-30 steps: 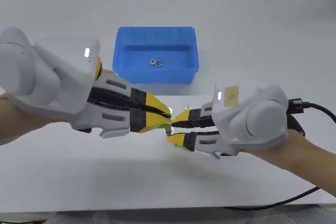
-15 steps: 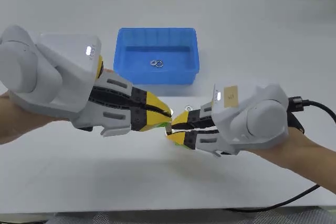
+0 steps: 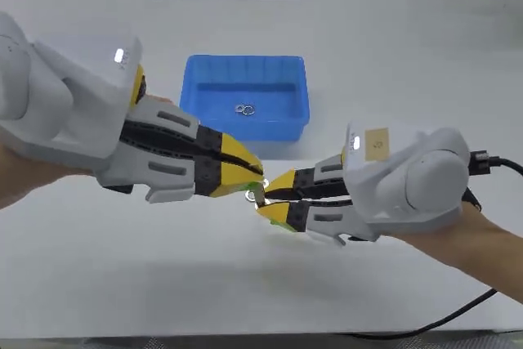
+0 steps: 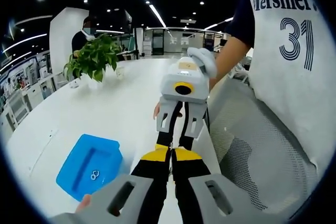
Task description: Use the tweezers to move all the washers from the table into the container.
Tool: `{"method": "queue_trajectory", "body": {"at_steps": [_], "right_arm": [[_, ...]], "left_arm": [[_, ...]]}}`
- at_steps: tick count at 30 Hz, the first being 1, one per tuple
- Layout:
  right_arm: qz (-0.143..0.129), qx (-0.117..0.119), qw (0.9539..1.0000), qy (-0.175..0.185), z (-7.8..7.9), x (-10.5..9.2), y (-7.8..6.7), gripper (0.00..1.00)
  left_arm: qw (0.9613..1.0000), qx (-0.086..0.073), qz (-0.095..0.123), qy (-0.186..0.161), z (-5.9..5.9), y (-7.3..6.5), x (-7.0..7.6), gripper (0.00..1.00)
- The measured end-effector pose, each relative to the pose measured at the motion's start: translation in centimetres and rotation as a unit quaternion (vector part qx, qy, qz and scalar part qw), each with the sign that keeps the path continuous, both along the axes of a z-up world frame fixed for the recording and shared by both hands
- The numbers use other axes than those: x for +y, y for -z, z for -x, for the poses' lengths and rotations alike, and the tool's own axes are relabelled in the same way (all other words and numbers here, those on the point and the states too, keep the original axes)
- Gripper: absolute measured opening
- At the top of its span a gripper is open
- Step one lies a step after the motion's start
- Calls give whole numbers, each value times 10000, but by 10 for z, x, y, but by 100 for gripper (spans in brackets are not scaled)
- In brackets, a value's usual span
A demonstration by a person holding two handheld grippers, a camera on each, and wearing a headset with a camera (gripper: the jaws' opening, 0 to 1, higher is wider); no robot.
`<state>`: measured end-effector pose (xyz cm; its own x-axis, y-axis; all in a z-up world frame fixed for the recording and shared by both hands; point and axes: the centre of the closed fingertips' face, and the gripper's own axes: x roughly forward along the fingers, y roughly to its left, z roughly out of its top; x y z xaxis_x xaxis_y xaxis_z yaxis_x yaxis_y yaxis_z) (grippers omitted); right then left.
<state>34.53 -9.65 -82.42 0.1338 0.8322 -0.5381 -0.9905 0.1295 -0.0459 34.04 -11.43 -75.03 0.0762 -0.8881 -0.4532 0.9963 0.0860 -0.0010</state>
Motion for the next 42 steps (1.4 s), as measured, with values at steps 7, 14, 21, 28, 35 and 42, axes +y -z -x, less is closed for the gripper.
{"method": "queue_trajectory", "body": {"at_steps": [7,14,21,28,35,42], "right_arm": [[-152,-284,9995,23,-13,5,-26,10],[-249,-668,9974,28,-38,9,-54,10],[-222,-940,9953,18,-67,11,-69,10],[-258,-1069,9938,144,-101,13,-74,10],[-58,-984,9950,137,-126,21,-50,10],[96,-767,9970,83,-139,28,-22,10]], "left_arm": [[9995,-294,-34,138,-10,-27,4,5],[9977,-631,-61,227,-28,-51,7,5],[9952,-903,-138,343,-55,-65,6,5],[9938,-1064,-116,306,-86,-69,5,5],[9955,-912,-190,175,-115,-45,14,5],[9973,-688,-243,118,-132,-18,17,5]]}}
